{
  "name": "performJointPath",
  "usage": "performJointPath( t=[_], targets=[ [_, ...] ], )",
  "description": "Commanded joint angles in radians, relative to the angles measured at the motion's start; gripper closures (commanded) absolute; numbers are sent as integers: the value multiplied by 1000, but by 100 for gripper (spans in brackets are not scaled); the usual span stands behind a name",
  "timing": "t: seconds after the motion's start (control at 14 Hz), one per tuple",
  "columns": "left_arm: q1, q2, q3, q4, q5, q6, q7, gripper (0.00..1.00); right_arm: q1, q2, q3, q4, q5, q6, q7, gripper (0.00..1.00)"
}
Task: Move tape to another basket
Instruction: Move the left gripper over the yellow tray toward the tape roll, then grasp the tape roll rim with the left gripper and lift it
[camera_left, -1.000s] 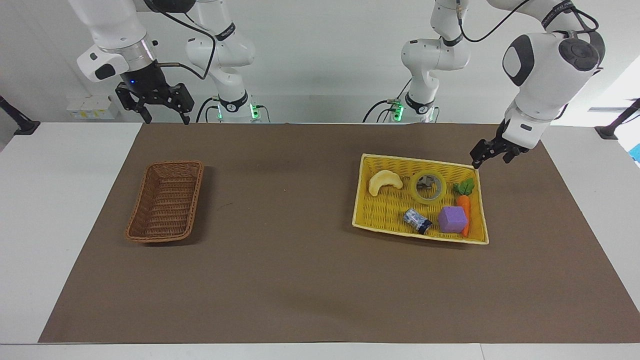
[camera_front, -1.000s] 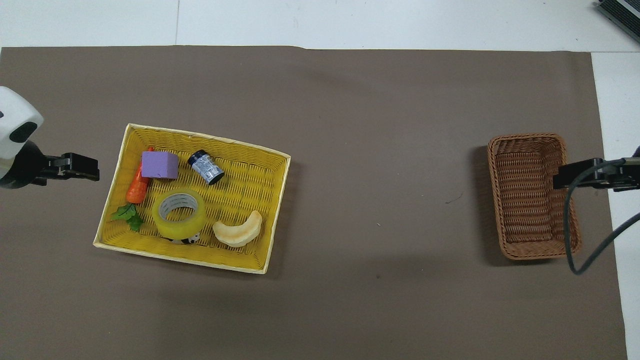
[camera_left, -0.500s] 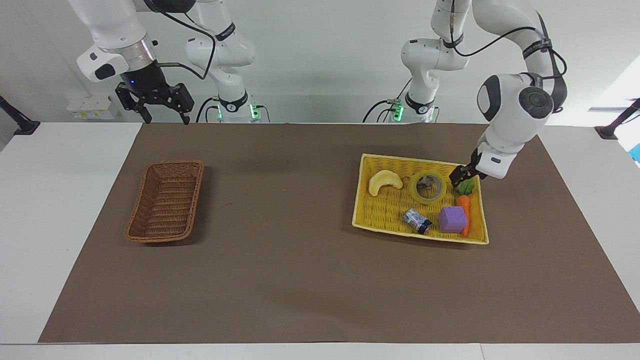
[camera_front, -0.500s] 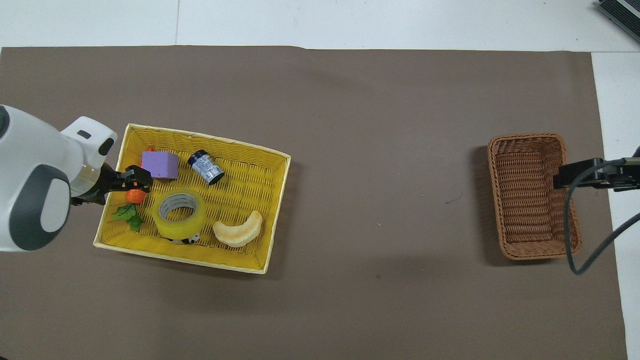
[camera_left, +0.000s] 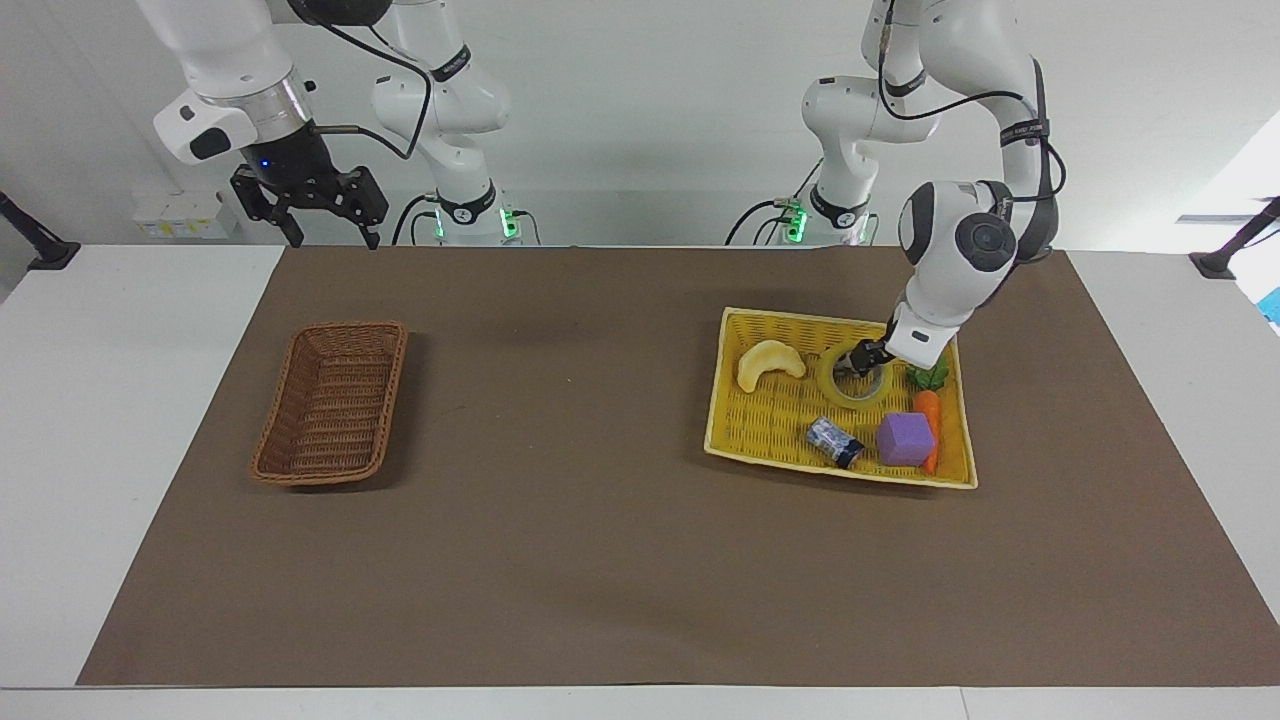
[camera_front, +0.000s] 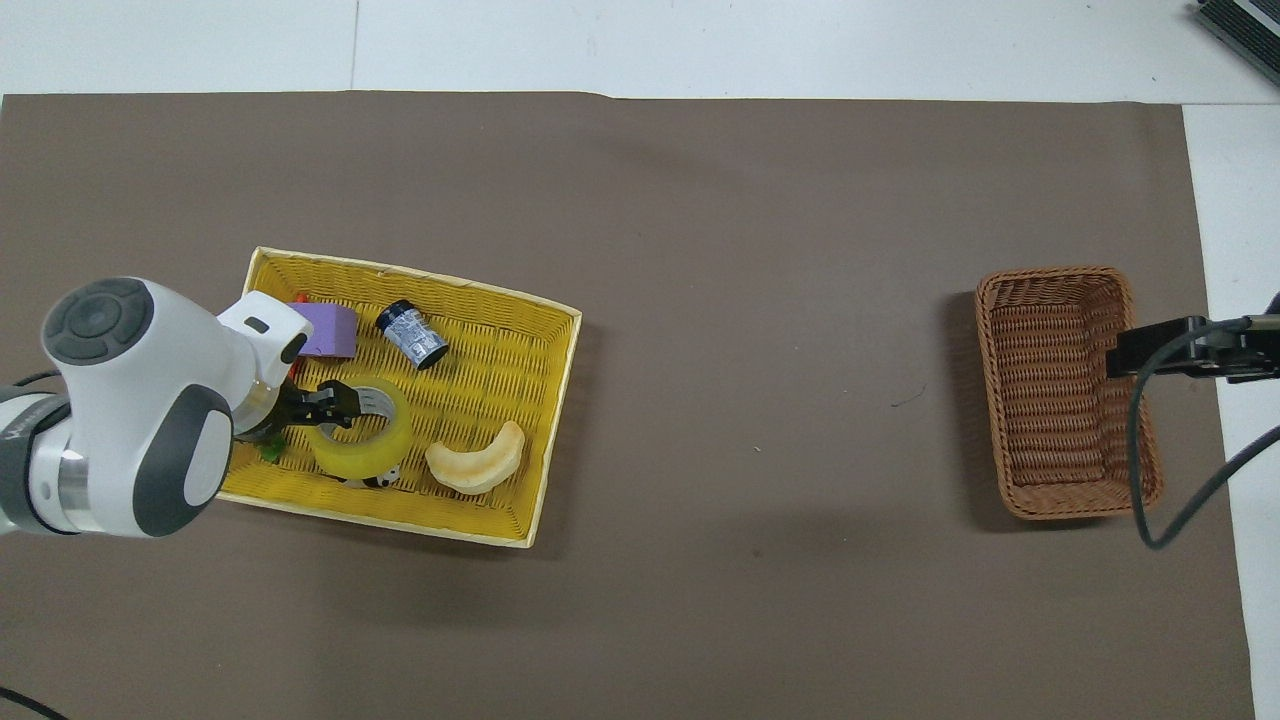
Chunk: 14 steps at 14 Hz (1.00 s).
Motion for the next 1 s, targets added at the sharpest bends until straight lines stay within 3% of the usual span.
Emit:
performJointPath(
  t=[0.0, 0.07, 0.43, 0.71, 0.93],
  targets=[
    [-25, -68, 12, -84, 6, 20, 22, 93, -17, -1, 12, -1, 8, 1, 13, 0],
    [-25, -67, 12, -78, 7, 14, 24, 100, -17, -1, 12, -1, 8, 1, 13, 0],
    [-23, 45, 14, 184, 6, -208, 4, 100, -17, -1, 12, -1, 8, 1, 13, 0],
    [-14, 31, 14, 288, -6, -229, 1, 100, -17, -1, 10, -1, 8, 1, 13, 0],
    [-6, 25, 15, 374, -91, -246, 1, 100, -17, -1, 12, -1, 8, 1, 13, 0]
  ],
)
